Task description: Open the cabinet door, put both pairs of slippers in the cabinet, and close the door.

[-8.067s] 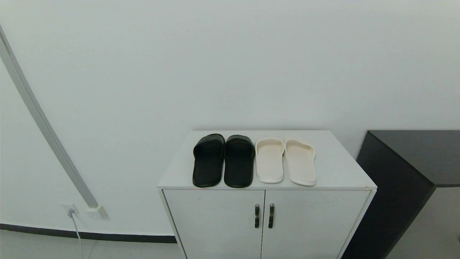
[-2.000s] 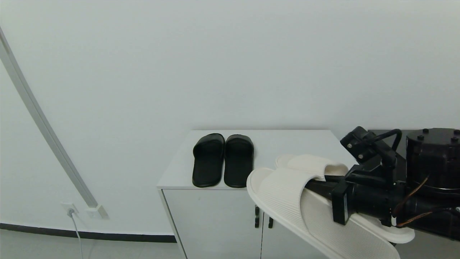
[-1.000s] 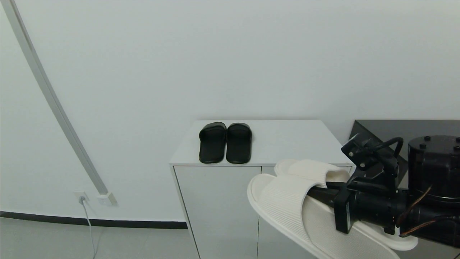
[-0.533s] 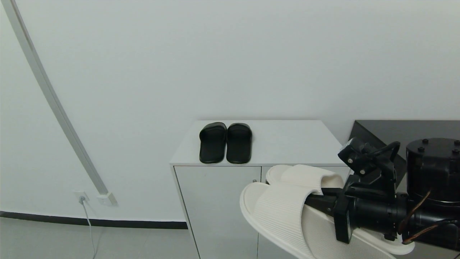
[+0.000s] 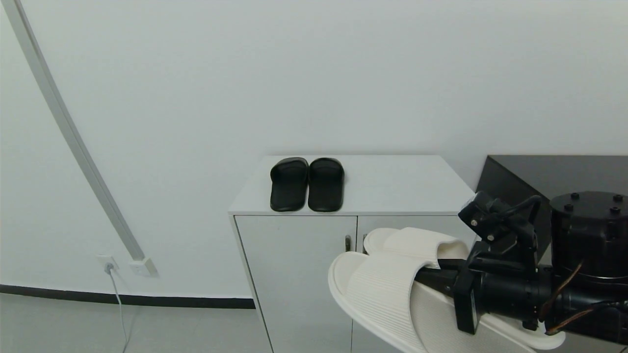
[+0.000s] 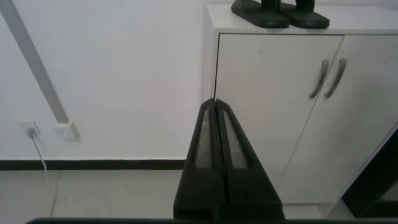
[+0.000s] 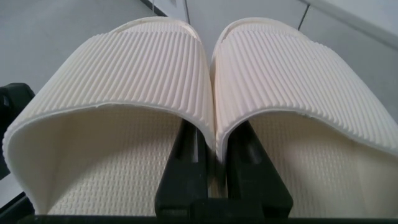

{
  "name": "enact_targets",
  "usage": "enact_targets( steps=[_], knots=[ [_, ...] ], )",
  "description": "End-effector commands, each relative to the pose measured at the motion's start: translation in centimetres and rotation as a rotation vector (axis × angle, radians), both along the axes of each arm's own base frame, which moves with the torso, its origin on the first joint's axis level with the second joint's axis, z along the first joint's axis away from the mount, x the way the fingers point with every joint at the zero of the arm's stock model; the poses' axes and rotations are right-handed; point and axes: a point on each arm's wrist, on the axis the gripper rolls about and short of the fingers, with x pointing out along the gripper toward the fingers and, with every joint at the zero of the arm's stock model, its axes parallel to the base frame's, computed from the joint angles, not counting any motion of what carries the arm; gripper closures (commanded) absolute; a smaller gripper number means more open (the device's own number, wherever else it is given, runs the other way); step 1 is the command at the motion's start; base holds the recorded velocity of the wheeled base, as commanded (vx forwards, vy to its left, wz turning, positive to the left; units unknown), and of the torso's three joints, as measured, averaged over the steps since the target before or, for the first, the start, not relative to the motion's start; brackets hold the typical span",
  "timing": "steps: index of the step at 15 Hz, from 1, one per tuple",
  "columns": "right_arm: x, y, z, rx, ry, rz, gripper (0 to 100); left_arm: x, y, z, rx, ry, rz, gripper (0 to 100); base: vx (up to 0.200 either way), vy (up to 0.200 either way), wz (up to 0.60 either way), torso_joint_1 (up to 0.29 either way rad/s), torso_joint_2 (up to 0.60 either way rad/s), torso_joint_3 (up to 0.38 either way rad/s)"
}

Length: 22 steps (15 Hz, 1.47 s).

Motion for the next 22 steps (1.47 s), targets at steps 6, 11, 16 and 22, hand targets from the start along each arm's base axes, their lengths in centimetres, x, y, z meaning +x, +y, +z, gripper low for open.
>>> enact_targets(
  steps=[6,11,16,22],
  knots=[
    [-0.05,-0.13,-0.38,-0.008,0.011,-0.001,100,0.01,0.0,0.0,-0.001,0.001,-0.001,0,0.0,0.0,0.0,-0.212,0.53,0.321],
    [-0.05,-0.13,-0.38,-0.008,0.01,0.0,100,0.01,0.0,0.0,-0.001,0.001,0.001,0,0.0,0.0,0.0,-0.181,0.5,0.32],
    [-0.14,-0.21,-0.36,-0.007,0.009,0.0,100,0.01,0.0,0.0,-0.001,0.001,0.001,0,0.0,0.0,0.0,-0.147,0.48,0.329],
    [-0.28,-0.23,-0.6,-0.013,0.016,0.003,100,0.01,0.0,0.0,-0.001,0.001,0.001,0,0.0,0.0,0.0,-0.089,0.45,0.356]
  ],
)
